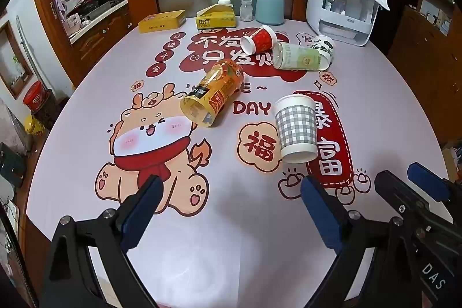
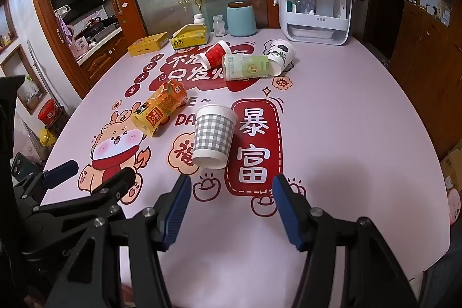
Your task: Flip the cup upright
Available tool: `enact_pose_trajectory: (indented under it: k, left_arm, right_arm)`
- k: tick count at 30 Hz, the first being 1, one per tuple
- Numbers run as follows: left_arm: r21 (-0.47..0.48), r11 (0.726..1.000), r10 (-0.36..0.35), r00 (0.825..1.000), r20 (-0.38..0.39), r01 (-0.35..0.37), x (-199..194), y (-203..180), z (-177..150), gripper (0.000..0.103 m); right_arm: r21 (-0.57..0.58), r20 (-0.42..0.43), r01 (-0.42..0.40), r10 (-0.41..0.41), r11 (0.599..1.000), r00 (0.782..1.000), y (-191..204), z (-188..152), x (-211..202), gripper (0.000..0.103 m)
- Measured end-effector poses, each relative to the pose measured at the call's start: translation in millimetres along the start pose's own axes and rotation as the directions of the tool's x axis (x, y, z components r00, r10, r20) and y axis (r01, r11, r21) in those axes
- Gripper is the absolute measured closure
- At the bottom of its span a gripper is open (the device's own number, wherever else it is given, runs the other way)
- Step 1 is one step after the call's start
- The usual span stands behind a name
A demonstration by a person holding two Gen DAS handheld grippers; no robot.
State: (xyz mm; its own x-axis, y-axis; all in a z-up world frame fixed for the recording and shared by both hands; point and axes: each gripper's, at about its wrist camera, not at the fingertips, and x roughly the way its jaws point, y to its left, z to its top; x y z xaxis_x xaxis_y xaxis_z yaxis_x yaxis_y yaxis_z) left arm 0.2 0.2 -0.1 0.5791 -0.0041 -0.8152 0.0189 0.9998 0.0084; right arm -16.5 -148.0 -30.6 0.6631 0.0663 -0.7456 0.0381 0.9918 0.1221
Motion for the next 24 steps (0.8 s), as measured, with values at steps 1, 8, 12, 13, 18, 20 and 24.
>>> enact_pose_trajectory:
  k: [1,8,12,13,18,20,24]
  left_arm:
    - [0.002,1.0,0.002,1.0,0.0,-0.002,0.0,-0.1,0.0,0.008]
    - [0.004,1.0,0.002,1.0,0.003,-0.002,-0.2,0.4,-0.3,0.008]
    - [0.001,1.0,0.003,1.0,0.001,-0.003,-0.6,0.4,-0.3,0.008]
    - [0.002,1.0,0.004,1.0,0.0,-0.004,-0.4,0.2,-0.2,0.008]
    - [0.004,1.0,0.005,1.0,-0.001,-0.005,0.0,-0.2,0.0,0.008]
    - [0.003,1.0,0.005,1.0,0.0,-0.005,-0.1,-0.1,0.0,0.008]
    - [0.004,1.0,0.006,1.0,0.0,-0.006,0.0,-0.2,0.0,0.008]
  right_arm:
    - [-0.002,0.001,0.001,-0.001,1.0,1.0,0.1,-0.1,-0.1,0.044]
    - [0.0,-0.002,0.0,0.0,1.0,1.0,-0.6,-0.2,0.0,0.044]
    - [0.001,-0.001,-0.001,0.001,1.0,1.0,-0.5,-0.4,-0.5,0.044]
    - [0.0,-0.001,-0.001,0.001,1.0,1.0,-0.3,-0.5,-0.6,0.044]
    - [0.002,-0.002,-0.002,0.002,1.0,1.0,-1.2,-0.9,-0.2,0.044]
    - [0.002,-0.002,-0.003,0.003,1.0,1.0,-1.3,-1.0,-0.2,0.044]
    - [0.003,-0.002,-0.004,0.004,1.0,1.0,-1.3,-1.3,-0.3,0.044]
